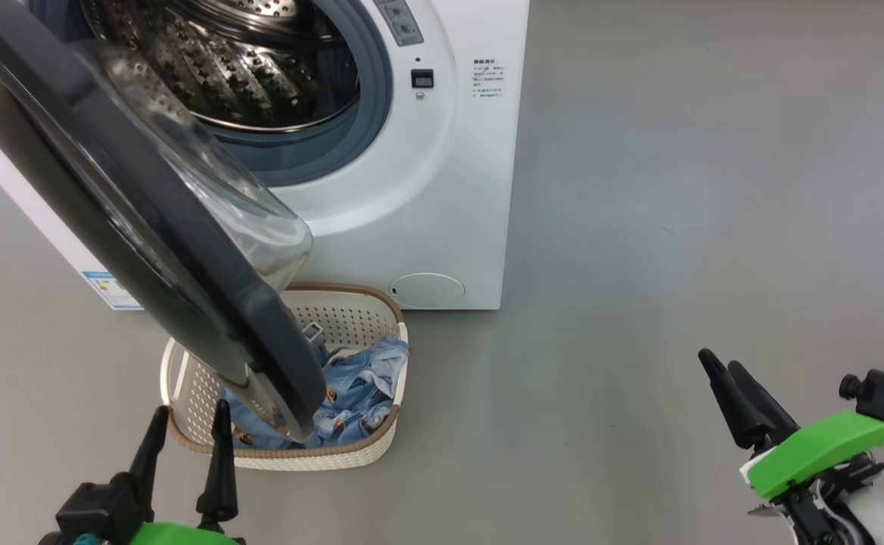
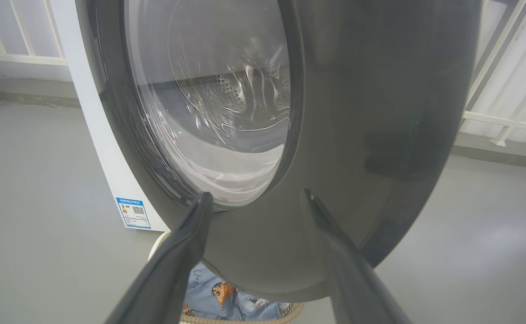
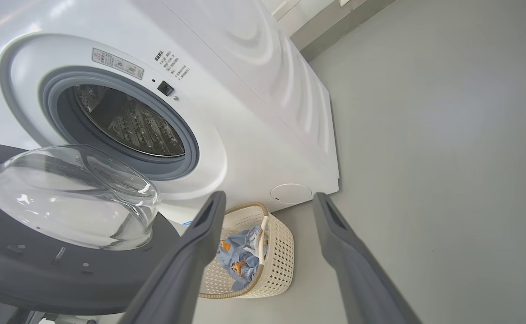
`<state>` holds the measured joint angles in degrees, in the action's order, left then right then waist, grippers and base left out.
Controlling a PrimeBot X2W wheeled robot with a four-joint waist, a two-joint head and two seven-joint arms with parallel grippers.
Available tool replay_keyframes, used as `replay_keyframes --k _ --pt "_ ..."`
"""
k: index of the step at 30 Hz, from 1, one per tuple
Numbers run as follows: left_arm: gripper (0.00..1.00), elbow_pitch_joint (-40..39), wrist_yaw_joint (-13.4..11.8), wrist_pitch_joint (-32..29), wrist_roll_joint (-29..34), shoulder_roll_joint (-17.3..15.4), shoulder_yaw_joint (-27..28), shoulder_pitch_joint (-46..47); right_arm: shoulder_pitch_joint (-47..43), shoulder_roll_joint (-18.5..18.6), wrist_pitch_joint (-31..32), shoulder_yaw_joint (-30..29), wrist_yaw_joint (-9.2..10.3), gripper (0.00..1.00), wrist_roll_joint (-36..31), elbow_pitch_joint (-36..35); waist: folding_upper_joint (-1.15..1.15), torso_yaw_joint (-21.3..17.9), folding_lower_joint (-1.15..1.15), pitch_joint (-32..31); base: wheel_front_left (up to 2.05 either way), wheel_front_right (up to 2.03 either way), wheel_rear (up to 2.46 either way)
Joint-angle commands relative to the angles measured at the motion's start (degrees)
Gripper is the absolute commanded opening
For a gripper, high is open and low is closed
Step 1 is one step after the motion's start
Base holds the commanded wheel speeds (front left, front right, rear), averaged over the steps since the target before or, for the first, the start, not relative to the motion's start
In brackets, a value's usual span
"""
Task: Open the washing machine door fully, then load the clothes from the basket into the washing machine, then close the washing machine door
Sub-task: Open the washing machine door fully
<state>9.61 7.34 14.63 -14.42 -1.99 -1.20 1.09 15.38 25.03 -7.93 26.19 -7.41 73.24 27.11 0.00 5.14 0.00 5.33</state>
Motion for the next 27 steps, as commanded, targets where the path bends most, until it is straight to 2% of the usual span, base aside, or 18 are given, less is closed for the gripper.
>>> replay_keyframes --k 1,8,10,11,14,20,27 --pt "1.00 -1.4 0.1 0.4 0.5 -0.9 2.0 0.7 -0.7 1.4 -3.0 2.0 -0.08 1.00 -1.1 -0.5 0.00 0.0 0.00 -0.1 0.00 0.00 0.00" --pt "1.00 -1.3 0.1 0.4 0.7 -0.9 2.0 0.8 -0.3 2.5 -7.0 3.5 -0.08 1.00 -6.8 1.4 0.00 0.1 0.00 0.0 0.00 0.00 0.00" --pt "1.00 -1.4 0.1 0.4 0.8 -0.9 2.1 0.8 -0.5 2.0 -7.0 0.0 -0.08 1.00 -10.6 0.7 0.00 0.0 0.00 0.1 0.00 0.00 0.00" --pt "1.00 -1.5 0.1 0.4 1.1 -0.9 2.2 0.9 -2.0 0.5 -7.0 -6.6 -0.08 1.00 -17.4 -0.3 0.00 -0.1 0.00 0.3 0.00 0.00 0.00" --pt "1.00 -1.5 0.1 0.4 1.4 -0.9 2.1 1.1 -3.9 -1.7 -7.1 -11.6 -0.08 1.00 -24.6 -2.2 0.00 0.0 0.00 0.4 0.00 0.00 0.00" --pt "1.00 -1.3 0.1 0.4 1.5 -0.9 1.8 1.3 -7.7 -4.9 -7.1 -17.0 -0.08 1.00 -35.0 -6.5 0.00 0.3 0.00 0.4 0.00 0.00 0.00" --pt "1.00 -1.0 0.1 0.4 1.3 -0.9 1.8 1.4 -11.9 -7.6 -7.1 -20.4 -0.08 1.00 -40.8 -8.5 0.00 0.6 0.00 0.0 0.00 0.00 0.00"
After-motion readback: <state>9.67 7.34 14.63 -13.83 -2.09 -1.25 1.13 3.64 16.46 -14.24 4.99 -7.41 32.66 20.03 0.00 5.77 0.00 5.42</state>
